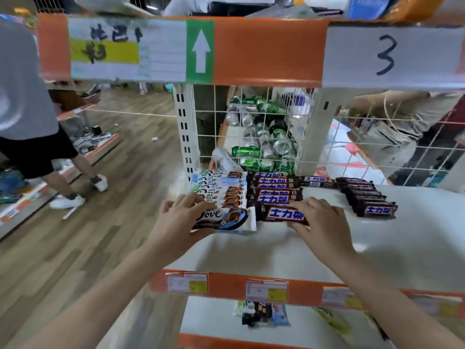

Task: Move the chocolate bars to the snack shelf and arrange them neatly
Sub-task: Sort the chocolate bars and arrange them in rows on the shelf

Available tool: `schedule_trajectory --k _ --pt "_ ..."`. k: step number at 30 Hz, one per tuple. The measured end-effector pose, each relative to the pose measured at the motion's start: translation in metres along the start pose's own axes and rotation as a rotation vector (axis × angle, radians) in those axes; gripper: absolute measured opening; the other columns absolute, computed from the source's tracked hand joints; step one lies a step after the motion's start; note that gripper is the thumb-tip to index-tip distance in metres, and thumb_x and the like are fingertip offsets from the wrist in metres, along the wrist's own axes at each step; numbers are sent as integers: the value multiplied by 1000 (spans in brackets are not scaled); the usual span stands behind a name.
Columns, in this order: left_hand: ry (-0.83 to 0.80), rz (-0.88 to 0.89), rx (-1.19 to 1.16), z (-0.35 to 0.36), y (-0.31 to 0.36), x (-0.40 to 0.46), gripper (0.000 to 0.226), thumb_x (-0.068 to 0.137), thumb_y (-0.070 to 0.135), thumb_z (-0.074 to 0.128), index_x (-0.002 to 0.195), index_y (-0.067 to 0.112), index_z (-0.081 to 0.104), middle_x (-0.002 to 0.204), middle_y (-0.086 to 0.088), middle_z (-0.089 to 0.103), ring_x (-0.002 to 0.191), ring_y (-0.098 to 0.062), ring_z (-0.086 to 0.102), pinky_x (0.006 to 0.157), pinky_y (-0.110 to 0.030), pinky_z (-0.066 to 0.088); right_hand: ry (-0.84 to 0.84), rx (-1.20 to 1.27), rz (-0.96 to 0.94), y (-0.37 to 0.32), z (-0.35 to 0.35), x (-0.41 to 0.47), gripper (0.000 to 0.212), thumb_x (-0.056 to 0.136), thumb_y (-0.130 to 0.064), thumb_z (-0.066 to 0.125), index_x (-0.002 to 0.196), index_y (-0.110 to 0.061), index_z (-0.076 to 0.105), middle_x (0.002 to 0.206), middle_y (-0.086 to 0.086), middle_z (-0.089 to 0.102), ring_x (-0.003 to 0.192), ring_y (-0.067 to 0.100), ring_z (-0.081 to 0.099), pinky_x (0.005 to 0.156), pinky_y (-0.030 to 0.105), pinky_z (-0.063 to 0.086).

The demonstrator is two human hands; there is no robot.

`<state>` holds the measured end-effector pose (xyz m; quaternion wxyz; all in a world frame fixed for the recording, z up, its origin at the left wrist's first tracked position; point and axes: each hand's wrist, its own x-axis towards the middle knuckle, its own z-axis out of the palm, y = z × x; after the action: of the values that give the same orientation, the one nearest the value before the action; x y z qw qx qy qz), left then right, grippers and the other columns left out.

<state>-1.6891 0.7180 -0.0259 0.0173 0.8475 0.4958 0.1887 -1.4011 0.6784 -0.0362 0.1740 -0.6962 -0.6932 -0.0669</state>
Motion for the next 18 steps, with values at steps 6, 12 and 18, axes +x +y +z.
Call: schedule_trajectory --k 6,12,18 --pt "20 36 0 5 -7 -1 45 77 42 70 119 30 59 115 3 55 109 -22 51 86 -35 28 31 35 -1 -8 4 9 40 81 -37 69 118 -26 61 104 -5 61 103 21 54 83 37 37" --pt "58 59 -3 9 -16 1 47 76 41 72 119 27 59 112 3 54 106 -21 52 86 -34 29 44 35 9 -12 7 12 39 81 -37 70 117 -25 61 103 -4 61 101 22 55 82 37 37" --pt "-23 9 19 20 -27 3 56 75 49 69 126 35 51 121 8 48 116 -15 42 95 -36 24 40 21 27 -12 10 12 40 81 -35 68 119 -26 60 106 -5 60 104 20 53 83 35 35"
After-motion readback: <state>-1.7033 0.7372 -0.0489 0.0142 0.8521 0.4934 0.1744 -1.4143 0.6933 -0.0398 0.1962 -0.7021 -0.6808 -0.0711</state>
